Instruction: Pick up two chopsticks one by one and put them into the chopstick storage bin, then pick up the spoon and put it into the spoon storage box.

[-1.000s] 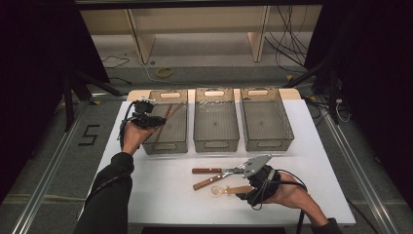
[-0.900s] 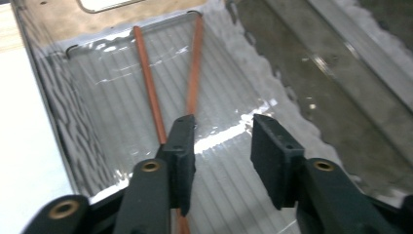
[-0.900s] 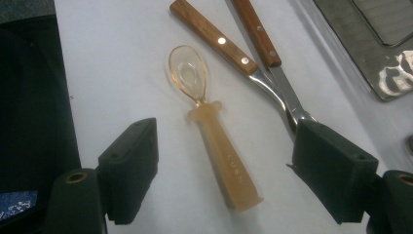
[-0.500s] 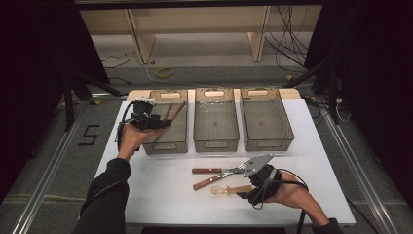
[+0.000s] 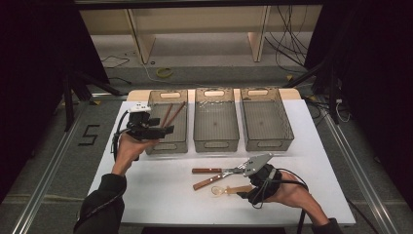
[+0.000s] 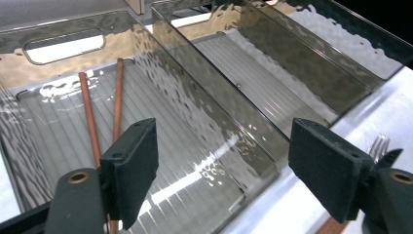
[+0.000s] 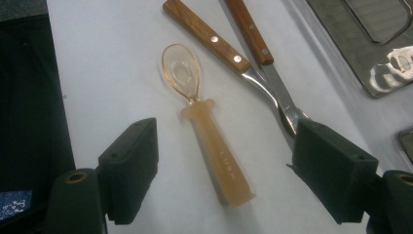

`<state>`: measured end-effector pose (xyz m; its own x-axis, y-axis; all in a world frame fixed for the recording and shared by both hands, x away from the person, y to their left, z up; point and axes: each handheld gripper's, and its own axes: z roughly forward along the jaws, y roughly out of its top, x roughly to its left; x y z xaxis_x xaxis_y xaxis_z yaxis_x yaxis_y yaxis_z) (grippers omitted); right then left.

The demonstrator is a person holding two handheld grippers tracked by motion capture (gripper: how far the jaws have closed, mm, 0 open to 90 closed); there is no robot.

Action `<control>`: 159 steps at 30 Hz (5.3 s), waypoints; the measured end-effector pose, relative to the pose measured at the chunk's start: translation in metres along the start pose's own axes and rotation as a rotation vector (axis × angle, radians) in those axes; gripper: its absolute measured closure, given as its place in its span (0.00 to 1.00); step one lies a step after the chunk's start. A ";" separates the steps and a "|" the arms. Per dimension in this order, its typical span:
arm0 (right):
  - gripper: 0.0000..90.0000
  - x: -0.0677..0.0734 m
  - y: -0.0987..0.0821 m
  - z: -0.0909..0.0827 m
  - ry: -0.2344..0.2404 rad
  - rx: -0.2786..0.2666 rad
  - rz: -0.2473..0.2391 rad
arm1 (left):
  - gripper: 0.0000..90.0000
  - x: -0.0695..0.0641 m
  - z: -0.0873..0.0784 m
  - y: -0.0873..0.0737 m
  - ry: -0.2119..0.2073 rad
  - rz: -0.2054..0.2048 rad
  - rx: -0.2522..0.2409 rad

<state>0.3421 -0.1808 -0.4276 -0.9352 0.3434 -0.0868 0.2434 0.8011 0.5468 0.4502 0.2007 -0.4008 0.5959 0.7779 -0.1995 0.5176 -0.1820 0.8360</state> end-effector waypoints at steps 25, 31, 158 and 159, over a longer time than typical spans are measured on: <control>0.31 0.002 0.005 0.010 0.017 0.067 -0.041 | 0.23 -0.045 -0.016 -0.047 -0.093 0.084 -0.051; 0.32 0.000 0.007 0.015 0.019 0.079 -0.042 | 0.22 -0.049 -0.016 -0.057 -0.097 0.092 -0.044; 0.85 -0.081 0.074 0.021 -0.088 -0.133 0.227 | 0.20 -0.065 -0.030 -0.113 -0.092 0.101 -0.089; 0.85 -0.083 0.075 0.021 -0.096 -0.135 0.231 | 0.20 -0.065 -0.029 -0.113 -0.092 0.102 -0.088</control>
<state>0.4439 -0.1387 -0.3969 -0.8285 0.5595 -0.0219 0.4050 0.6258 0.6665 0.3348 0.1885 -0.4675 0.6986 0.6988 -0.1539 0.3982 -0.2009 0.8950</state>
